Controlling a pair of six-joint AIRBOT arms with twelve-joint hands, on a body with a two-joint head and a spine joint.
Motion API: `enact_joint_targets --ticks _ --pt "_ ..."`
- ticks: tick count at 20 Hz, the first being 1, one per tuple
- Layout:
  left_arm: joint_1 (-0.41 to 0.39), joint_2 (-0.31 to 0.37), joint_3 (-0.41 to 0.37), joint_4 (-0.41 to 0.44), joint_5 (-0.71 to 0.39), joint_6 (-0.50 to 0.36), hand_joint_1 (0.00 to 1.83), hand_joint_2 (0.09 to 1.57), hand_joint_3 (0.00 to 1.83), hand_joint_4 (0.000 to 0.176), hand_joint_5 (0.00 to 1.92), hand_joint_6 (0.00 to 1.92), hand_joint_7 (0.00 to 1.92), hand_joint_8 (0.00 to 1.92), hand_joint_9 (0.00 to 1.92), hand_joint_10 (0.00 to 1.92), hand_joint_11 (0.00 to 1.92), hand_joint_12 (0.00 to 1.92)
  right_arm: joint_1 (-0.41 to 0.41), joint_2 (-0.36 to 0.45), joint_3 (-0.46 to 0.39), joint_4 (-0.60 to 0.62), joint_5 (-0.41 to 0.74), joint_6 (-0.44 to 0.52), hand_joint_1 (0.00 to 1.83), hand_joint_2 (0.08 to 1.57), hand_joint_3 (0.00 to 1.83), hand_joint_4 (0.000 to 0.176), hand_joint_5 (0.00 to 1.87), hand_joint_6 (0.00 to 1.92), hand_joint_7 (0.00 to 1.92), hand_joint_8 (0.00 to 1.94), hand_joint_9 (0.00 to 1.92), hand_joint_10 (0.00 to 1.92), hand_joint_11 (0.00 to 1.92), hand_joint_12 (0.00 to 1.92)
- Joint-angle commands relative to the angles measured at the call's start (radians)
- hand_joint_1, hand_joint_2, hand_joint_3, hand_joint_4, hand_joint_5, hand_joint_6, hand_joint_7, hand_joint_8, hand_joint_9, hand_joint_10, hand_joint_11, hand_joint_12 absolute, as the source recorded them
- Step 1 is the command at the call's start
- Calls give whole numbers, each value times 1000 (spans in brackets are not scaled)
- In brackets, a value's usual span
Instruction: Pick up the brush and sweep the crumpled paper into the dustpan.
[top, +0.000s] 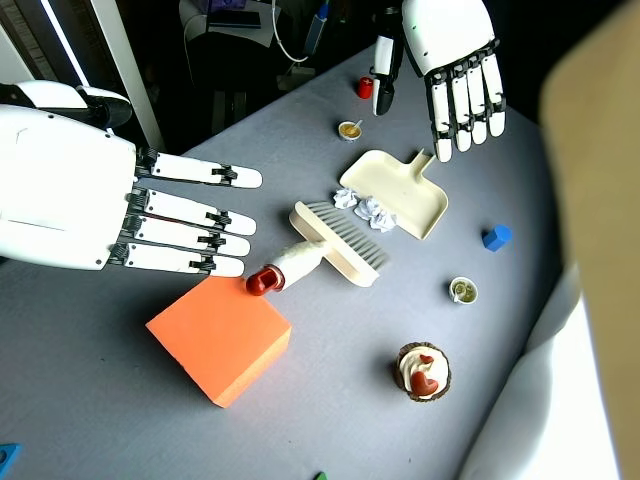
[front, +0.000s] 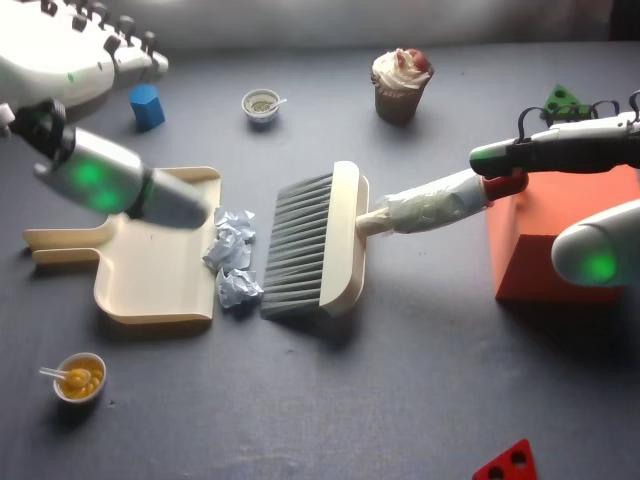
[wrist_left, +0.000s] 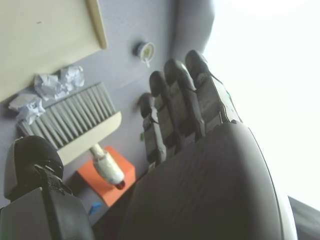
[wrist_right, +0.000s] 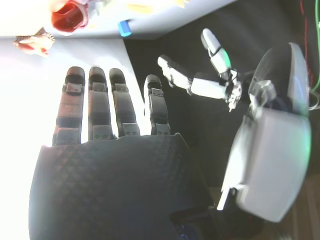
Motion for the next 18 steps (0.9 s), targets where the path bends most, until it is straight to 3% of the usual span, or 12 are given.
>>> enact_joint_targets --ticks 1,7,8,9,12,15,18 --pt "-15 11 2 42 -3 3 0 798 3 0 135 2 158 2 143 6 78 112 25 14 -1 29 -4 8 0 774 0 0 77 4 112 1 123 1 101 80" --pt "-16 11 1 40 -5 17 30 779 0 0 138 2 161 0 153 3 82 88 25 14 -2 29 -1 8 0 784 7 0 74 12 111 7 122 8 102 54" --pt "-25 11 -1 -6 -3 74 15 779 0 0 124 0 145 0 147 0 90 88 25 14 -2 29 -1 8 0 800 14 0 70 9 107 5 116 5 91 47" --pt "-50 7 0 -120 6 215 28 770 0 0 118 0 137 0 135 0 85 83 25 14 -2 29 -1 8 2 807 15 0 77 11 111 6 121 6 96 48" --pt "-72 -2 9 -262 5 389 109 750 0 0 128 3 158 6 152 6 106 80 25 14 -2 29 -1 8 15 823 14 0 94 11 128 8 137 8 114 49" --pt "-63 3 28 -264 -48 392 178 739 0 0 131 5 179 10 186 15 144 86 25 15 -3 27 -1 8 20 826 4 0 127 0 173 0 190 3 182 55" --pt "-53 -2 85 -267 -157 394 336 757 0 0 86 0 137 0 151 1 116 67 25 15 -3 26 -1 8 0 843 8 0 71 5 119 5 137 6 130 28"
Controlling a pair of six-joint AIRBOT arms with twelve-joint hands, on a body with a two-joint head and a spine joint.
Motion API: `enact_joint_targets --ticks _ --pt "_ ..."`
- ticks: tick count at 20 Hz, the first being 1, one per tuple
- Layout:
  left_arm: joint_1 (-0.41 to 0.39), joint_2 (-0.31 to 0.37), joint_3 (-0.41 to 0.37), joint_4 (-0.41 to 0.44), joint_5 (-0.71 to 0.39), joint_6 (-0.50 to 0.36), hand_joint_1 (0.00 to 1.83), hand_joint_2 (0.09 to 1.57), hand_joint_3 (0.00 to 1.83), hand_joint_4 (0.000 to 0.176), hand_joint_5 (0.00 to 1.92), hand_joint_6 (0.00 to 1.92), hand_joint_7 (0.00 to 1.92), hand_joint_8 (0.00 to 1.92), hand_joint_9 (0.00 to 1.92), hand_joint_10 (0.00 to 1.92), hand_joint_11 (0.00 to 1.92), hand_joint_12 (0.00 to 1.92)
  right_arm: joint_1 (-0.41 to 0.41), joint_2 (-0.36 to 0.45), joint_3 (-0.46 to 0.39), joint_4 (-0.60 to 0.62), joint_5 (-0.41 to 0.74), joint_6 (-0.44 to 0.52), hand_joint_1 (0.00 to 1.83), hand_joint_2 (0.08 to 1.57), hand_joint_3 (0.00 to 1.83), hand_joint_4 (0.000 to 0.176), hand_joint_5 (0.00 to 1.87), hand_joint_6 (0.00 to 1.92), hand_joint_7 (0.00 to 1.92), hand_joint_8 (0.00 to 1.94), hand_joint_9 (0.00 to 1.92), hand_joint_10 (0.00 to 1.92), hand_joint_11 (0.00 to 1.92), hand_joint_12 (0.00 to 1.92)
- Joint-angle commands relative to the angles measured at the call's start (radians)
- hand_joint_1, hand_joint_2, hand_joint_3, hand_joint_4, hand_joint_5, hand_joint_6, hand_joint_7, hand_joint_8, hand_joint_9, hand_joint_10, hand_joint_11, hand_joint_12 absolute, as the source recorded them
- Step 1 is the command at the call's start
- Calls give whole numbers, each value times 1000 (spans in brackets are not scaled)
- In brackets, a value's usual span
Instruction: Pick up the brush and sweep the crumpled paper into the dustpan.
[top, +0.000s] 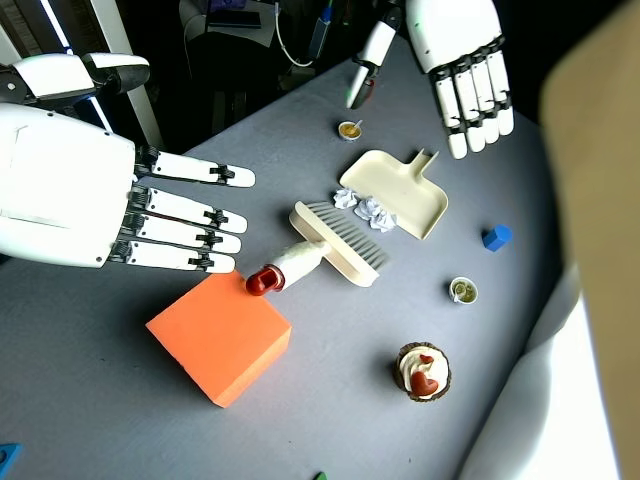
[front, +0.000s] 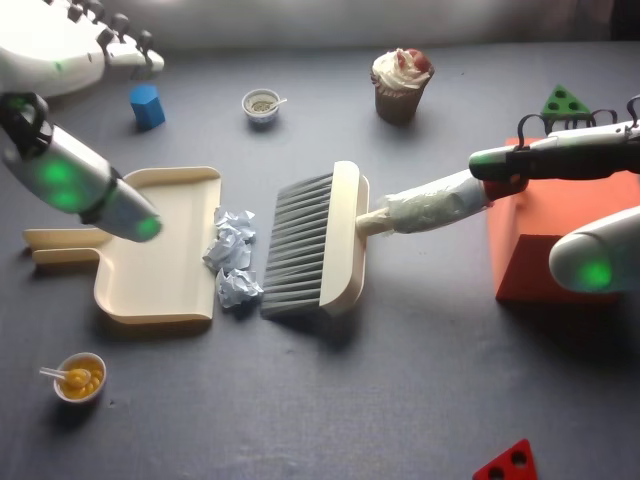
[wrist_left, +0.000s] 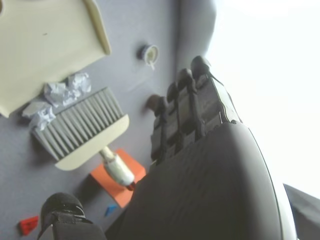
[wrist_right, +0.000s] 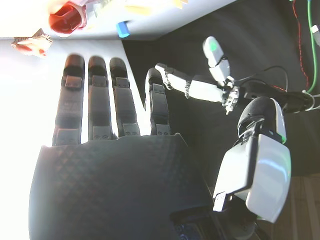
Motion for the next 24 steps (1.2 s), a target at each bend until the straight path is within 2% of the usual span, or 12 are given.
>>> enact_joint_targets --ticks 1,5,9,10,13,15,16,17,18,20,23,24 --pt "-8 3 18 31 -96 5 385 767 4 0 74 0 131 0 146 0 125 69 25 15 -1 30 -6 8 20 841 3 0 120 6 163 5 176 6 172 38" --pt "34 0 90 55 -194 -58 867 814 15 0 22 0 74 2 85 3 55 32 25 15 -2 30 -6 8 0 859 7 0 78 0 117 0 135 1 136 18" --pt "110 -4 153 18 -335 -48 972 925 16 0 27 3 55 2 61 1 55 27 25 15 -2 30 -6 8 0 857 2 0 45 1 71 0 92 0 74 2" --pt "130 -8 164 -52 -367 16 964 934 16 0 29 3 60 3 67 3 71 34 25 15 -2 30 -6 8 0 862 4 0 80 16 93 12 100 6 86 9" --pt "215 -21 180 -512 -451 424 921 961 17 0 8 0 40 1 50 2 41 20 25 15 -1 30 -6 8 0 861 2 0 91 15 109 14 117 11 94 13" --pt "286 -27 173 -910 -518 757 894 956 10 26 59 16 58 7 58 4 51 24 25 15 -1 30 -6 8 0 862 2 0 61 2 85 2 93 2 69 3" --pt "314 -28 165 -1053 -544 892 898 970 2 42 123 16 76 6 60 4 49 23 25 15 -1 30 -6 8 0 877 6 0 88 12 106 10 119 12 93 14" --pt "328 -29 158 -1140 -556 969 898 970 2 42 123 16 76 6 60 4 49 23 25 15 -1 30 -6 8 0 877 6 0 88 12 106 10 119 12 93 14" --pt "353 -31 141 -1335 -596 1130 867 982 7 50 153 23 83 7 67 6 55 25 25 15 -1 30 -6 8 0 875 5 0 57 2 76 1 90 2 69 3" --pt "376 -34 115 -1561 -640 1342 854 991 4 62 239 23 109 4 93 7 87 38 25 15 -1 30 -6 8 0 873 2 0 47 0 70 0 81 0 64 1" --pt "391 -46 88 -1796 -685 1579 841 1004 3 67 326 6 170 5 127 2 102 41 25 15 -1 29 -6 8 0 869 0 0 46 2 78 4 89 4 68 4" --pt "400 -52 83 -1838 -706 1615 813 1017 8 73 314 1 159 1 113 0 90 36 25 15 -1 29 -6 8 0 872 1 0 45 1 81 5 96 7 87 12"
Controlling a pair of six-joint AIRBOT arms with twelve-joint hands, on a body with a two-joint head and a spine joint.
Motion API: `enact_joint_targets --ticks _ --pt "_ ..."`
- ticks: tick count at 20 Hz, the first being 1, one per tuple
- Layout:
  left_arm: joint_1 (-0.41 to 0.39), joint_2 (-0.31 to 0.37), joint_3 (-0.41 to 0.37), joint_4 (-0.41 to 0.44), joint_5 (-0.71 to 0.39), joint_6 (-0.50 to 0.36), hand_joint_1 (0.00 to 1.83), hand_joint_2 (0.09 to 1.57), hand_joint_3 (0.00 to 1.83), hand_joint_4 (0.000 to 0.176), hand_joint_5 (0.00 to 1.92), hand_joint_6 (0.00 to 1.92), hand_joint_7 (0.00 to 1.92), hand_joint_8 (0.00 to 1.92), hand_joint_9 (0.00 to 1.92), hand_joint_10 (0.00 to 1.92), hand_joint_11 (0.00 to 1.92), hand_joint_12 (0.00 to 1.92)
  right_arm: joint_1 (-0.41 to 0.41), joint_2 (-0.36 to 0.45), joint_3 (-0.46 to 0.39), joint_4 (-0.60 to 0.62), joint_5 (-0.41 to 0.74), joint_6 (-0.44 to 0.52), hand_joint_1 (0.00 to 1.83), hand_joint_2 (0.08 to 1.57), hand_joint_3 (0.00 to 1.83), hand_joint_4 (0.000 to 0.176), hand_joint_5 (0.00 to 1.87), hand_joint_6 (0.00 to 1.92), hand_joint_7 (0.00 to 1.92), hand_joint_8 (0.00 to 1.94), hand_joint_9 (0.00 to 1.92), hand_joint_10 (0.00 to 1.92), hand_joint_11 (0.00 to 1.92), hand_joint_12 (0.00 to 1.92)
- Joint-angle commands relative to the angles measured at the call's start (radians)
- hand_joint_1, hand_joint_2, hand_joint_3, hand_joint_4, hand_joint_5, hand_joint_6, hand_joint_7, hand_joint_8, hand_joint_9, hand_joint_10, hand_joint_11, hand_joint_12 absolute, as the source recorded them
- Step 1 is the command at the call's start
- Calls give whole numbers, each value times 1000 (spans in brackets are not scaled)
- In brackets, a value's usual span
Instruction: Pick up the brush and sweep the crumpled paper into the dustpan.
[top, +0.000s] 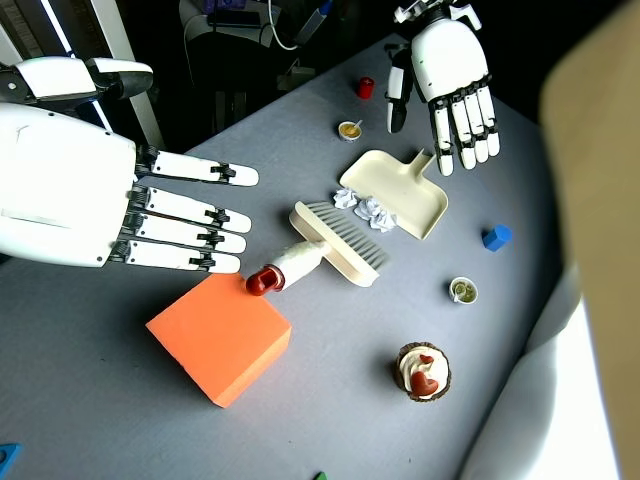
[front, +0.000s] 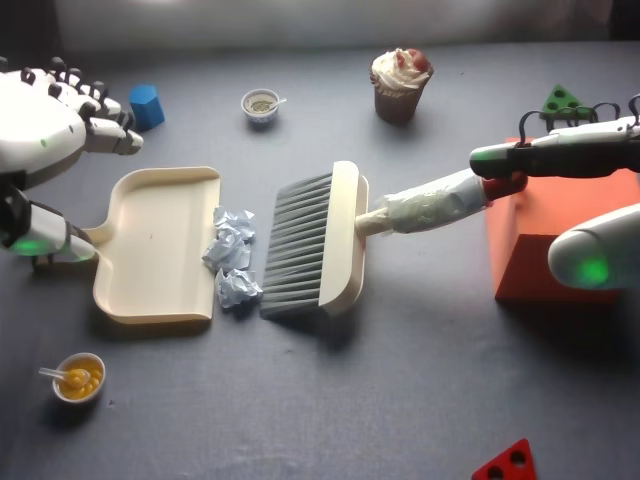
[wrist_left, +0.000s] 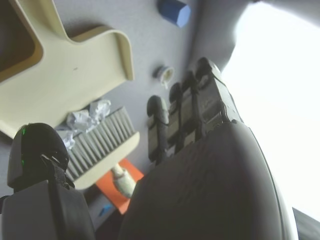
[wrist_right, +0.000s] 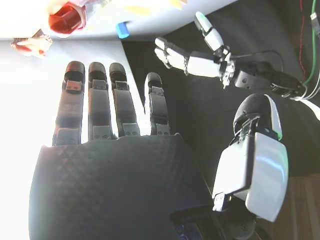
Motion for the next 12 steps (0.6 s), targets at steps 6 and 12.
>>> enact_joint_targets --ticks 6,12 --pt "41 -28 5 -68 -157 67 873 1032 6 83 390 13 162 2 117 6 131 53 25 13 -1 29 -8 8 0 890 3 0 57 12 73 11 91 12 93 21" --pt "78 -43 31 -89 -186 69 887 1036 3 116 459 25 146 5 143 10 168 70 25 13 -1 29 -8 8 0 903 1 0 87 1 115 1 136 2 137 28"
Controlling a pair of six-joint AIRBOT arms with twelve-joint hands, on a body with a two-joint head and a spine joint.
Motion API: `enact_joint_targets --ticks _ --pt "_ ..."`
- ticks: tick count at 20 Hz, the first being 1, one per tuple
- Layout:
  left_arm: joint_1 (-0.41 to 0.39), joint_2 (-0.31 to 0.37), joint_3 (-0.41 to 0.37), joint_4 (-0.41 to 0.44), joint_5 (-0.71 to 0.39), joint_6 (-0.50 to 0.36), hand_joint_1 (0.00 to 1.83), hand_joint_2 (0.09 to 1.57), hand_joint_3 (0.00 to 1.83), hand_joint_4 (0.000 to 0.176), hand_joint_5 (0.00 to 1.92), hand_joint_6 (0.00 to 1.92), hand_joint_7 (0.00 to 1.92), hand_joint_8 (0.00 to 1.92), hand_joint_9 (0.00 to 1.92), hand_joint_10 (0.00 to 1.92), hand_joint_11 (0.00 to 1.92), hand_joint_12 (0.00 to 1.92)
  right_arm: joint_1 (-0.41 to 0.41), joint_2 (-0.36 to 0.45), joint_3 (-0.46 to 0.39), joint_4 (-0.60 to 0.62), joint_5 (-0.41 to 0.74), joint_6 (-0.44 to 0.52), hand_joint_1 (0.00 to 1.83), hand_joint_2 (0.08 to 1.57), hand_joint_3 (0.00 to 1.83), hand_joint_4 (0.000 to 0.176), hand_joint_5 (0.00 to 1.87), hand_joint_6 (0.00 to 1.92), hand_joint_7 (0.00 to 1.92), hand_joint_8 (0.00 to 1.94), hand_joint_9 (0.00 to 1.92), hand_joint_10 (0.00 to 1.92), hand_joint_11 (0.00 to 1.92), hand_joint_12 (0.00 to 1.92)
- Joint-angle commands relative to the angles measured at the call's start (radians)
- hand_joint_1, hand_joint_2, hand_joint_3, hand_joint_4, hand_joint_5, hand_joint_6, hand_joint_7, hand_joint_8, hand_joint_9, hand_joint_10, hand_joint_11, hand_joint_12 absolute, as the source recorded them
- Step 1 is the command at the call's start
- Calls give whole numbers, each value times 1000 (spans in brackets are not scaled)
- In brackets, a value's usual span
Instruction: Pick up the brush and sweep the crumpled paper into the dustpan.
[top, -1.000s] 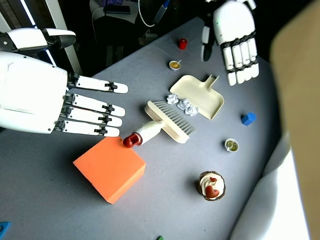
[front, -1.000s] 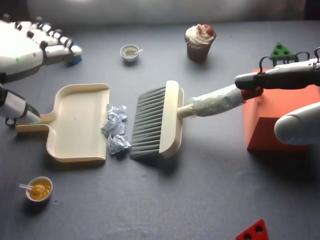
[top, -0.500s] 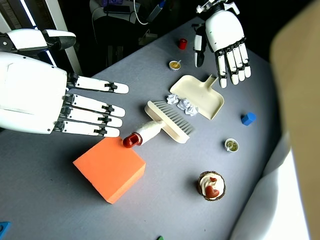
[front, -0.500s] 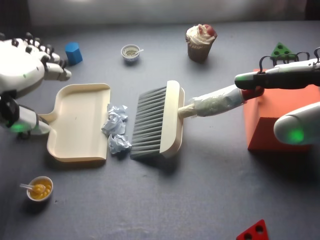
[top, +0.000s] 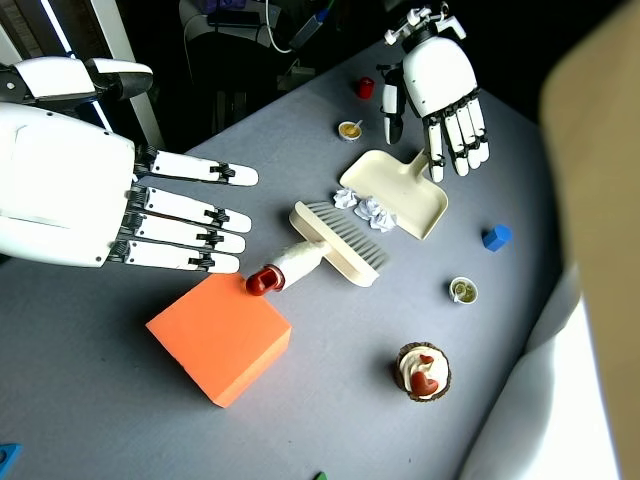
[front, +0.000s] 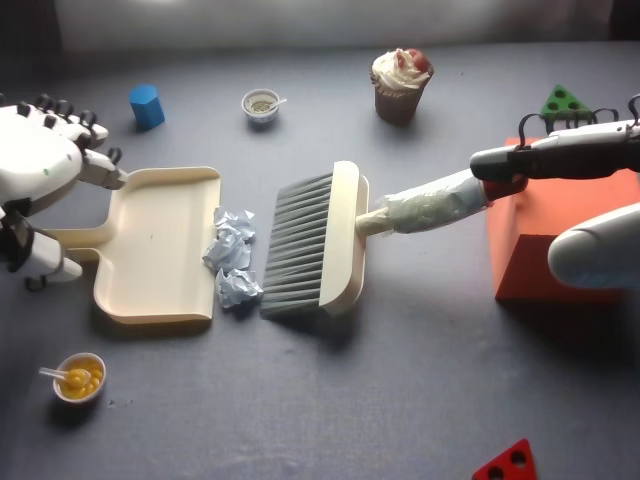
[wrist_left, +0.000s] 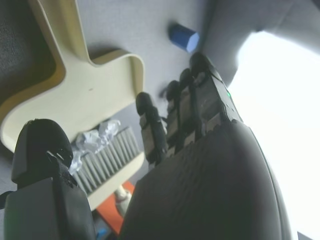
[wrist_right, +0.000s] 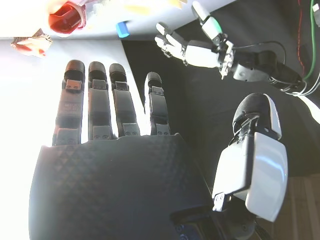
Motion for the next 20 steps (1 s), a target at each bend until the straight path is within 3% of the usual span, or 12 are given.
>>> enact_joint_targets --ticks 1,2,3,5,6,7,11,12,13,17,18,20 --pt "0 -1 9 11 -104 8 870 1045 7 123 455 18 135 0 134 5 152 64 25 13 -1 29 -8 8 0 904 1 0 77 0 106 0 125 0 127 23" --pt "6 -2 12 -8 -114 20 929 1028 1 104 502 4 147 0 156 3 173 78 25 13 -1 29 -8 8 0 918 6 0 77 1 103 0 121 0 121 19" --pt "9 -2 13 -19 -117 30 929 1028 1 104 502 4 147 0 156 3 173 78 25 13 -1 29 -8 8 0 918 6 0 77 1 103 0 121 0 121 19" --pt "21 -5 16 -60 -131 58 910 1034 3 113 501 2 160 5 163 5 164 75 25 13 -1 29 -8 8 0 909 1 0 84 3 113 3 129 3 143 27" --pt "26 -7 16 -69 -140 61 861 1047 7 128 464 3 161 4 145 1 136 65 25 13 -1 29 -8 8 0 904 0 0 86 3 114 3 136 5 146 27" --pt "32 -9 15 -82 -151 70 886 1039 2 121 477 7 169 6 160 7 149 71 25 13 -1 29 -8 8 0 897 0 0 81 0 106 0 123 0 135 22" --pt "53 -27 16 -122 -177 93 855 1050 5 129 446 2 138 0 127 0 133 67 24 13 -2 29 -8 8 0 911 3 0 88 14 111 14 135 15 171 36" --pt "56 -33 15 -132 -182 98 902 1023 0 124 494 16 146 3 132 2 120 63 24 13 -2 29 -8 8 0 916 5 0 92 12 117 13 140 14 169 34" --pt "58 -37 15 -136 -187 103 863 1024 0 140 486 10 142 1 120 0 77 45 24 13 -2 29 -8 8 0 917 4 0 104 14 132 16 156 17 175 35" --pt "65 -58 12 -163 -209 126 871 1035 3 137 481 2 92 0 91 0 66 43 24 13 -2 25 -8 8 0 909 0 0 104 9 127 8 145 7 154 24" --pt "68 -61 12 -166 -216 126 918 1022 0 125 504 10 100 5 102 5 84 51 24 13 -2 25 -8 8 0 908 0 0 93 3 114 2 131 1 139 17" --pt "72 -71 11 -180 -227 134 914 1014 0 133 513 11 104 6 118 11 109 63 24 14 -1 22 -9 8 0 909 0 0 78 0 101 0 122 0 131 13"
